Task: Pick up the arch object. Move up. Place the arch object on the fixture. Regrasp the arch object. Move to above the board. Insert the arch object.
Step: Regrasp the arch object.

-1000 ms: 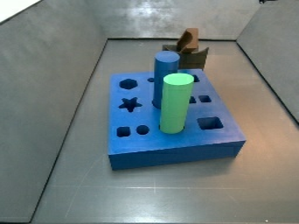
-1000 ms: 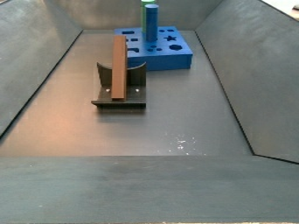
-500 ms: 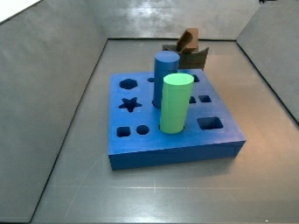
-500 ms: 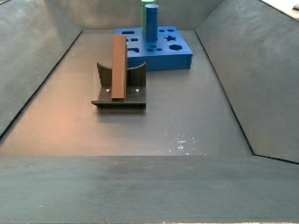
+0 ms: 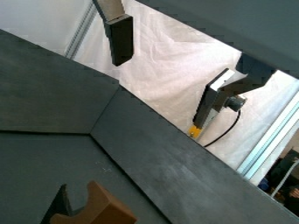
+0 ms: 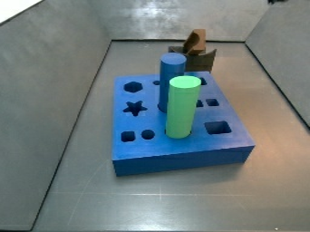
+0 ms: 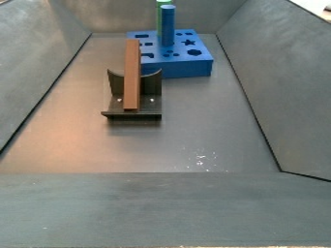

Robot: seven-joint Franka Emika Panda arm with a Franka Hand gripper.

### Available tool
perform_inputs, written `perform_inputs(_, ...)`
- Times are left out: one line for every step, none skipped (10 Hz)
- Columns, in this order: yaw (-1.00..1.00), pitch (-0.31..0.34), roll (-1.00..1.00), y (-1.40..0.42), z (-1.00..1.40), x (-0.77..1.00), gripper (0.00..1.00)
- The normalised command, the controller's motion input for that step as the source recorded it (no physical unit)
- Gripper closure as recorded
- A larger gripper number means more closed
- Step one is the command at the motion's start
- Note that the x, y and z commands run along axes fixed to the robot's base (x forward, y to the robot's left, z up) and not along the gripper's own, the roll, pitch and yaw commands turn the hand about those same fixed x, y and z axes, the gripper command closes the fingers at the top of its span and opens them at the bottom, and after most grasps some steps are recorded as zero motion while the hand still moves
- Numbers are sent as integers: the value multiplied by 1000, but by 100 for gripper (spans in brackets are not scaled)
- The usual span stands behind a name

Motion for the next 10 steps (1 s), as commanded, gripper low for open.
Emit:
perform_inputs(112, 82, 217, 47, -1000, 98, 0)
perform_inputs(129, 66, 188, 35, -1000, 102, 0)
perform_inputs(131, 66, 164, 29, -1000, 103, 0)
perform_inputs(128, 50, 131, 21, -1000, 114, 0)
perform_inputs(128, 38, 111, 16, -1000, 128, 0)
perform_inputs(120, 20, 98, 9, -1000, 146, 0)
perform_inputs(118, 13, 93, 4, -1000, 150, 0)
perform_inputs(103, -3, 90, -6, -1000, 159, 0)
perform_inputs(92, -14, 89, -14, -1000, 170, 0)
perform_inputs(78, -20, 90, -24, -827, 149, 0)
